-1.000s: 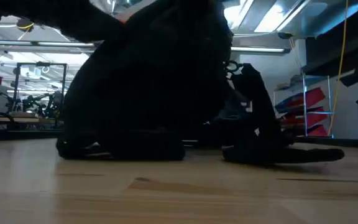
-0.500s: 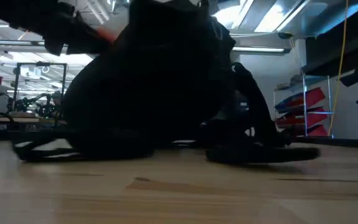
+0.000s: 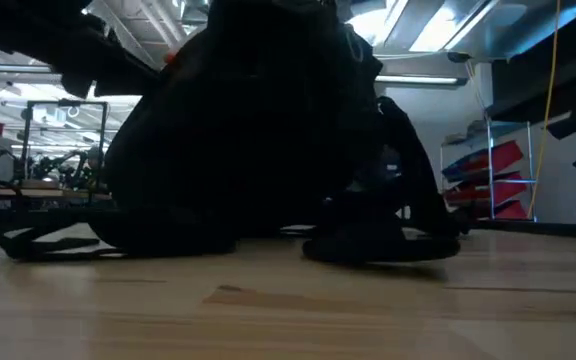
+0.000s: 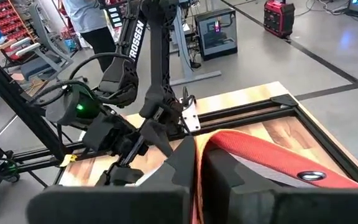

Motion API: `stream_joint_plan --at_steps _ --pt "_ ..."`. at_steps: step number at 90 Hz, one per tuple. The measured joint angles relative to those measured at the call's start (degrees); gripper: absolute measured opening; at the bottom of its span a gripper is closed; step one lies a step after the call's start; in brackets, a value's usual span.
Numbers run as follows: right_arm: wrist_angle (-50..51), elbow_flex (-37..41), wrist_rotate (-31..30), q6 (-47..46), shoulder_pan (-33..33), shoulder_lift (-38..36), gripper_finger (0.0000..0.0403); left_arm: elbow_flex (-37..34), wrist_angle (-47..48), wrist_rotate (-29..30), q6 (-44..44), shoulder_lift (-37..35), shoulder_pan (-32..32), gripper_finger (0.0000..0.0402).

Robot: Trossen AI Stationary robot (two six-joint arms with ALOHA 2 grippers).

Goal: Unpack backpack
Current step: Remove the transparent white zip bag from the black backpack

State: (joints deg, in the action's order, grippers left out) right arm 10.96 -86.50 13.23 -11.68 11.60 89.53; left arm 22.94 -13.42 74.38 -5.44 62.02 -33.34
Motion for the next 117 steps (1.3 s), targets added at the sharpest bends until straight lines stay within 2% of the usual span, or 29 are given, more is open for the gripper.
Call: stream_joint_plan --at_steps 10,17,32,41,69,96,105,117 --pt "0.0 0.0 0.0 0.0 0.0 0.0 0.0 0.0 -2.4 3.1 -3.5 0.0 0.0 0.0239" --pt "0.0 0.0 0.0 0.1 0.0 0.0 0.0 0.0 -5.8 2.8 -5.4 0.0 0.1 0.0239" --pt "-0.5 0.0 0.0 0.2 0.0 0.0 0.0 0.0 -10.2 -10.5 -8.7 0.0 2.1 0.0239" --pt "-0.8 0.0 0.0 0.2 0.0 0.0 0.0 0.0 -10.1 -13.4 -8.3 0.0 3.7 0.0239" --pt "-0.7 0.0 -0.1 0.3 0.1 -0.2 0.0 0.0 -19.0 -13.9 -14.2 0.0 5.3 0.0239" --pt "-0.5 0.0 1.0 0.2 0.1 -0.2 0.0 0.0 -19.2 -13.9 -15.6 0.0 5.3 0.0236" --pt "-0.5 0.0 1.2 0.2 0.1 -0.2 0.0 0.0 -19.2 -13.9 -14.9 0.0 5.3 0.0204" --pt "-0.5 0.0 1.2 0.2 0.1 -0.2 0.0 0.0 -19.0 -16.2 -15.2 0.0 5.3 0.0098"
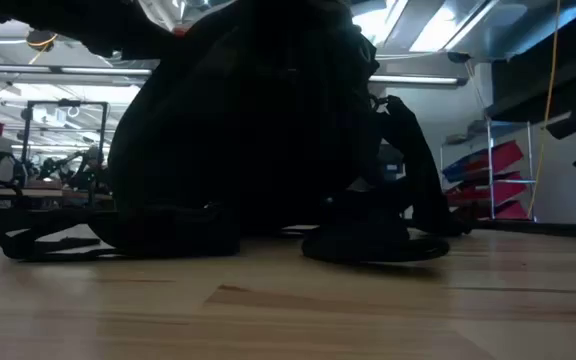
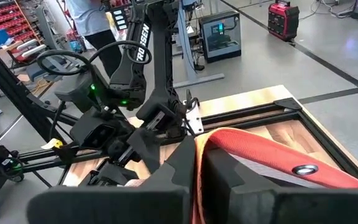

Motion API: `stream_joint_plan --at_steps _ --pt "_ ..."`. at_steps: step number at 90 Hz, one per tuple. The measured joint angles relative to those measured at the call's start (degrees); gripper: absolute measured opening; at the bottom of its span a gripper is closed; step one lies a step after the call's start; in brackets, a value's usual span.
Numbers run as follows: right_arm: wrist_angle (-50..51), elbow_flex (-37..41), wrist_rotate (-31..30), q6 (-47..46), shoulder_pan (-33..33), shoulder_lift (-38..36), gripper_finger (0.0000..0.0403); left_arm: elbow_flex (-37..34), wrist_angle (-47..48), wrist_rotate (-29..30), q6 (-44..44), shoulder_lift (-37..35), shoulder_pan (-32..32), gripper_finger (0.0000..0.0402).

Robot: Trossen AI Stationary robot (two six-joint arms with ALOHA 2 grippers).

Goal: Unpack backpack
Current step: Remove the transparent white zip bag from the black backpack

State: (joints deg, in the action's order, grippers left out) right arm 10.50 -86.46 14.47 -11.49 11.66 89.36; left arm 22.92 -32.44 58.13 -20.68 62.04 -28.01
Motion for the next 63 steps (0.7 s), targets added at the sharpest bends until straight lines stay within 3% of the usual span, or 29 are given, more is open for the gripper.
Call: stream_joint_plan --at_steps 6,10,25,38,50,63 --pt "0.0 0.0 0.1 0.0 0.0 0.0 0.0 0.0 0.0 -1.4 -0.5 0.0 0.0 0.0036" --pt "0.0 0.0 0.1 0.0 -0.1 0.0 0.0 0.0 -0.1 -2.0 -0.5 0.0 0.0 0.0016" --pt "1.6 0.0 1.4 1.7 0.0 -0.2 0.0001 0.0 0.0 -2.3 -0.5 0.0 0.0 0.0011" --pt "14.3 -0.1 2.0 13.4 -0.1 -2.6 0.0016 0.0 0.2 -2.3 -0.6 0.0 0.0 0.0002" --pt "21.4 -0.1 -6.8 16.6 -1.0 -3.6 0.0064 0.0 0.0 -2.0 -0.9 0.0 0.5 0.0002" --pt "23.2 -0.1 -9.2 18.2 -1.7 -4.2 0.0149 0.0 -0.2 -2.0 0.3 0.0 1.2 0.0001"
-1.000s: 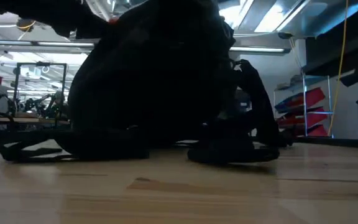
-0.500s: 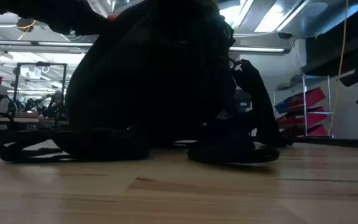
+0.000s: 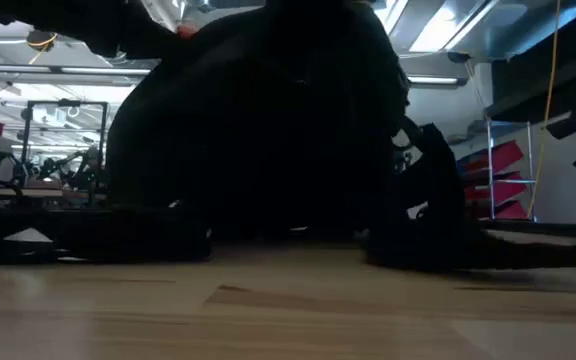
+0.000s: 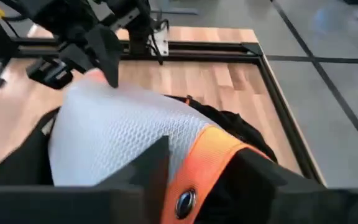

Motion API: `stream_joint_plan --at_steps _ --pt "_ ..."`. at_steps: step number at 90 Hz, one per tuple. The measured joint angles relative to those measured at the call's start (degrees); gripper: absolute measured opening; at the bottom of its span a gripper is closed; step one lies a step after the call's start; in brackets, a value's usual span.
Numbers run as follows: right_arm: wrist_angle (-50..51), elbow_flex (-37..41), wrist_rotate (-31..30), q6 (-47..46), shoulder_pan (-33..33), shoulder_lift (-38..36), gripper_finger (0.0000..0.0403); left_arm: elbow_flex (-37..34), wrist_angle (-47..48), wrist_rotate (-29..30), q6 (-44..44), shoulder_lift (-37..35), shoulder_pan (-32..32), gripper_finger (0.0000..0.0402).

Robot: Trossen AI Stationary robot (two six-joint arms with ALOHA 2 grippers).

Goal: Unpack backpack
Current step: Remove the transparent white zip bag from the black backpack

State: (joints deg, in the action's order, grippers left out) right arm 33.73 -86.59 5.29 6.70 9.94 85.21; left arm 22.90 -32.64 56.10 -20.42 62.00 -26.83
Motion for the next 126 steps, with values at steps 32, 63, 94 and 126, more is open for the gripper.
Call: stream_joint_plan --at_steps 32,63,94,126 --pt "4.2 -0.6 10.2 -3.0 -10.6 -4.5 0.0327 0.0 -0.1 0.0 -0.6 0.0 0.0 0.0001" --pt "17.4 4.0 -0.9 -7.5 -20.2 -3.7 0.035 0.0 -1.1 0.1 -0.8 0.0 0.0 0.0001" --pt "20.5 14.0 -8.8 -18.0 -28.2 -3.6 0.035 0.0 -1.1 0.2 0.5 0.0 -0.3 0.0001" --pt "-14.7 24.9 -25.9 -17.2 -32.5 -3.6 0.035 0.0 -3.4 0.1 -0.2 -0.1 -0.6 0.0001"
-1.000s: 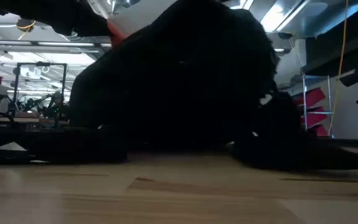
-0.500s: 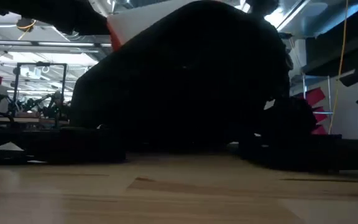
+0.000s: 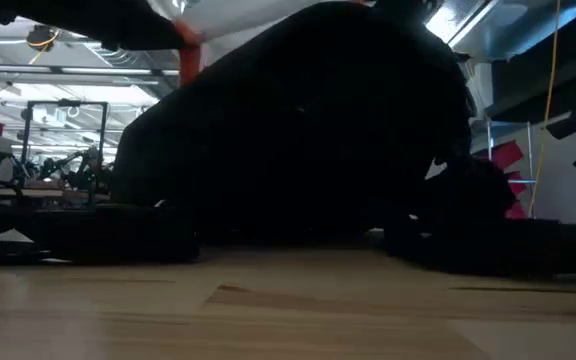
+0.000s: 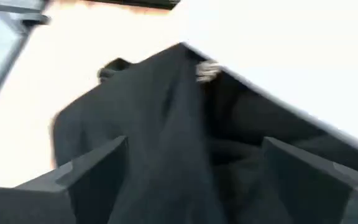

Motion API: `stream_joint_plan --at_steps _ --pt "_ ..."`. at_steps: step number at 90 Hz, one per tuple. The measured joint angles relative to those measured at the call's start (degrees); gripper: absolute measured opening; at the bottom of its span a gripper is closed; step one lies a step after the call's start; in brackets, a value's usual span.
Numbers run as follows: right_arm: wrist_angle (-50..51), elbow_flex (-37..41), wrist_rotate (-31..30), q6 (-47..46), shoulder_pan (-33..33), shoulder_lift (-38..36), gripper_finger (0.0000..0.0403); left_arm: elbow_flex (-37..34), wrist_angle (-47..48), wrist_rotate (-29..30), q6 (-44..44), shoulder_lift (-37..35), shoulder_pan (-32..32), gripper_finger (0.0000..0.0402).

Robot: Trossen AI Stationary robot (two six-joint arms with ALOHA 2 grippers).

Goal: Unpack backpack
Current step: Remove the transparent white zip bag from the black backpack

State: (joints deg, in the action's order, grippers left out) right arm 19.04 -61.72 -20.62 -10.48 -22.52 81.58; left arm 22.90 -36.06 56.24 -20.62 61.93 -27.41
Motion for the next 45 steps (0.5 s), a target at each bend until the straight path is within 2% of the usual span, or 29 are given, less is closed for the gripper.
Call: stream_joint_plan --at_steps 14,27,45 --pt "-8.2 7.4 -1.1 -3.4 0.0 0.0 0.035 0.4 -1.2 0.0 -2.8 -0.4 -1.1 0.0001" --pt "-14.7 15.2 -5.3 -6.5 0.6 0.0 0.035 3.4 -1.3 0.1 -5.1 -1.7 -1.8 0.0001" --pt "-15.9 22.1 -10.0 -9.9 3.7 0.0 0.035 8.1 -2.5 0.0 -10.8 -2.2 -3.6 0.0001"
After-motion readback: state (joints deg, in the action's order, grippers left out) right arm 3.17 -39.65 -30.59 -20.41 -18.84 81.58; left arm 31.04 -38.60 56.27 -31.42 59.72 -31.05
